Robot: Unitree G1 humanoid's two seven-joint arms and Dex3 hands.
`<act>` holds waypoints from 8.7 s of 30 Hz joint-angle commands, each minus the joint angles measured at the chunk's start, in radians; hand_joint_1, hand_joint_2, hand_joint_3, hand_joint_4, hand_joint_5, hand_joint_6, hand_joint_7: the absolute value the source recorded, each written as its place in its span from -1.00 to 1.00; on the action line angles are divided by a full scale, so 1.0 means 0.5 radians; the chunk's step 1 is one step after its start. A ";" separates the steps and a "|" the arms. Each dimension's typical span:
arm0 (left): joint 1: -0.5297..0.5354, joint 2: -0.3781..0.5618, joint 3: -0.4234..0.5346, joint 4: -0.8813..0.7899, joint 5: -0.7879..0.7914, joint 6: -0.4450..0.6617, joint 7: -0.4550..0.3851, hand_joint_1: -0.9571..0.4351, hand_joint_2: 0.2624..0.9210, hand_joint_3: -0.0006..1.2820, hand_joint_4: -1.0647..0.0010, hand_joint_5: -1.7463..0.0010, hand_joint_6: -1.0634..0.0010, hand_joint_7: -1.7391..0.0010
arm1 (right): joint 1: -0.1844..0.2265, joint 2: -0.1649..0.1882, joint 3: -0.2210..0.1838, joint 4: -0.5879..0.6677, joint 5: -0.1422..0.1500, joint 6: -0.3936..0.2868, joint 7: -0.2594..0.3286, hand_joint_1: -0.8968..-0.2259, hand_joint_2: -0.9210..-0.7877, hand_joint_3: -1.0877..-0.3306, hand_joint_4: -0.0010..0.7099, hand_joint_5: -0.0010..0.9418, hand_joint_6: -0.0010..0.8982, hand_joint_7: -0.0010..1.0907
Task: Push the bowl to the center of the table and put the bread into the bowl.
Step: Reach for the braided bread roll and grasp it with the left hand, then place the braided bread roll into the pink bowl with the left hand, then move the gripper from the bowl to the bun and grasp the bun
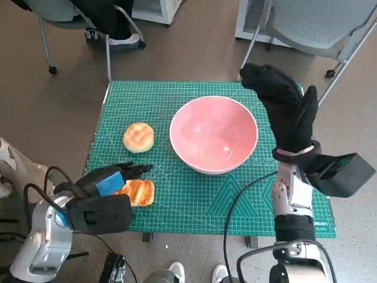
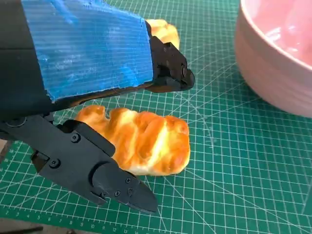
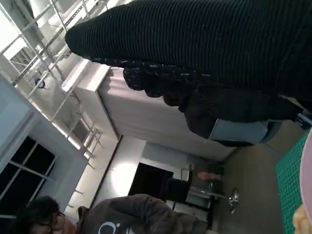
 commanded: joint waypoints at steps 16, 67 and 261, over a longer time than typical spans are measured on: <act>-0.034 -0.130 -0.083 0.259 0.106 0.070 0.268 0.37 0.87 -0.95 -0.54 -0.08 -0.30 -0.11 | 0.055 0.005 -0.006 0.005 0.029 0.019 0.051 -0.32 -1.00 -0.21 -0.46 -1.00 -0.70 -0.44; -0.084 -0.140 -0.083 0.350 0.102 -0.085 0.416 0.38 0.90 -0.95 -0.49 -0.31 -0.45 -0.06 | -0.002 0.004 -0.031 0.090 0.033 0.007 0.093 -0.33 -1.00 -0.21 -0.46 -1.00 -0.78 -0.30; -1.066 0.002 0.004 0.196 0.124 -0.071 0.011 -0.06 0.26 -1.00 1.00 1.00 0.73 1.00 | 0.062 -0.025 -0.090 0.106 0.067 -0.009 0.021 -0.32 -1.00 -0.25 -0.49 -1.00 -0.96 -0.15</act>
